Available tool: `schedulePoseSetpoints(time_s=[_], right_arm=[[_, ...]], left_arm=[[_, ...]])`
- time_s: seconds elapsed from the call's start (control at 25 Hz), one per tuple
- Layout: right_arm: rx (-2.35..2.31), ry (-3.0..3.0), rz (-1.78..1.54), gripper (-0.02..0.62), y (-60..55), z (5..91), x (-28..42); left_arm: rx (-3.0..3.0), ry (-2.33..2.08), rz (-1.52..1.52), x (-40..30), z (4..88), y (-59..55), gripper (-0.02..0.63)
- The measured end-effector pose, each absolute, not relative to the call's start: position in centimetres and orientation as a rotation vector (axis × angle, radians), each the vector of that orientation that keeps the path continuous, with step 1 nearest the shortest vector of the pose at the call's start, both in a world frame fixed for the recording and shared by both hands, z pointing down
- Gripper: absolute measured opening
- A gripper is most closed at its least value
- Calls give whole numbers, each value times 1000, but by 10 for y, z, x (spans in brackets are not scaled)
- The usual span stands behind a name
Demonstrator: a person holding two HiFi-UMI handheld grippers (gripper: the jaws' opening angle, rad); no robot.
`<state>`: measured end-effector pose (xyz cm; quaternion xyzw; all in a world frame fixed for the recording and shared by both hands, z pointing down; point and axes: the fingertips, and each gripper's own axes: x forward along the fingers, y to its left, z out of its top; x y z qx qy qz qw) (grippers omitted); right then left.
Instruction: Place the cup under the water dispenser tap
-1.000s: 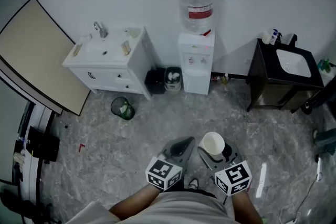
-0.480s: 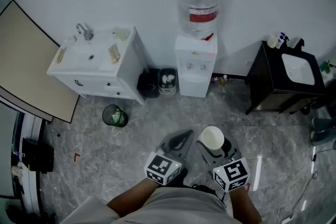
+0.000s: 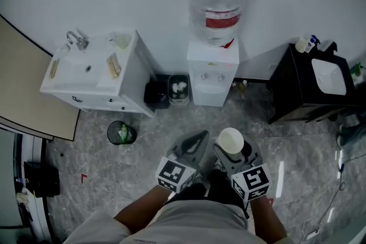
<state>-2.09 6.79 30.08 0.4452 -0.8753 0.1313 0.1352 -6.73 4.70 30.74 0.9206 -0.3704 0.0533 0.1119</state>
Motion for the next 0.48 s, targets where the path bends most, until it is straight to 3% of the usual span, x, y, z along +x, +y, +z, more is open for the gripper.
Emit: schedulePoseSetpoints(time_s=[0.48], right_arm=[[1148, -2553, 382, 279, -104, 361, -3]], left_arm=[[2694, -1163, 87, -37, 337, -121, 3]])
